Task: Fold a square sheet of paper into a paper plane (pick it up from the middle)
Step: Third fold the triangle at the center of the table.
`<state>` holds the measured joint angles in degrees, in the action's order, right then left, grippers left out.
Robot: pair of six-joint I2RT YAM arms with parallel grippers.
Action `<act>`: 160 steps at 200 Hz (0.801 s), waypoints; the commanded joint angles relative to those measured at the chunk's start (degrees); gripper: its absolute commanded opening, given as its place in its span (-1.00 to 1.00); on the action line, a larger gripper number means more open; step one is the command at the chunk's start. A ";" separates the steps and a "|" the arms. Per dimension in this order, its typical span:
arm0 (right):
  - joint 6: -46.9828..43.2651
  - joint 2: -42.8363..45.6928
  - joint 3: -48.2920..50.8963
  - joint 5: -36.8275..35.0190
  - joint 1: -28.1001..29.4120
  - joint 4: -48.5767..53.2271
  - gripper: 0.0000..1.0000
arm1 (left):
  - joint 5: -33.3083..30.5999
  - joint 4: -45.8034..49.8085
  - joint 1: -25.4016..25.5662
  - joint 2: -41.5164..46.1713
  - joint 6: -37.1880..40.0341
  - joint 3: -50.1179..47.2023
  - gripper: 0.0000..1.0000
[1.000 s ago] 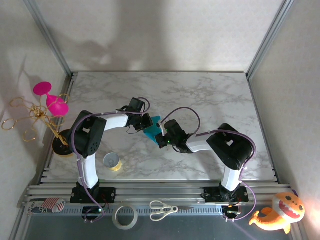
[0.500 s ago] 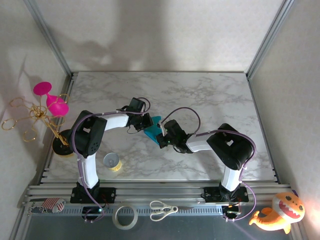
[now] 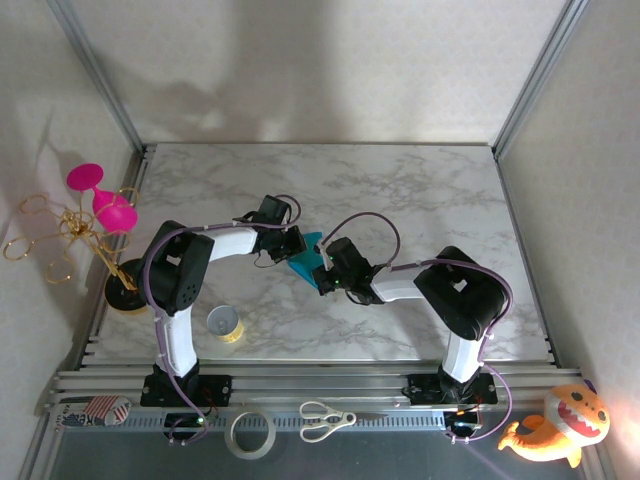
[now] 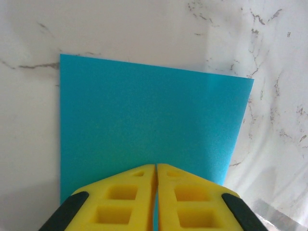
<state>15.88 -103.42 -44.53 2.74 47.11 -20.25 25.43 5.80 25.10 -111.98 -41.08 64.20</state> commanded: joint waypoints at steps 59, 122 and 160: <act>0.05 0.10 -1.39 -2.73 -0.40 2.68 -0.98 | -2.73 3.51 1.18 -3.16 0.80 -0.66 -0.81; -0.01 1.38 -1.34 -2.38 -0.44 3.29 -0.98 | -2.97 3.65 1.18 -3.38 0.74 -0.48 -0.81; -0.06 1.64 -1.30 -3.09 -0.38 3.45 -0.98 | -3.11 3.84 1.18 -3.45 0.83 -0.48 -0.82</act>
<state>15.88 -103.18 -45.01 1.45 47.11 -18.76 25.43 5.58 25.21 -112.25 -41.08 64.40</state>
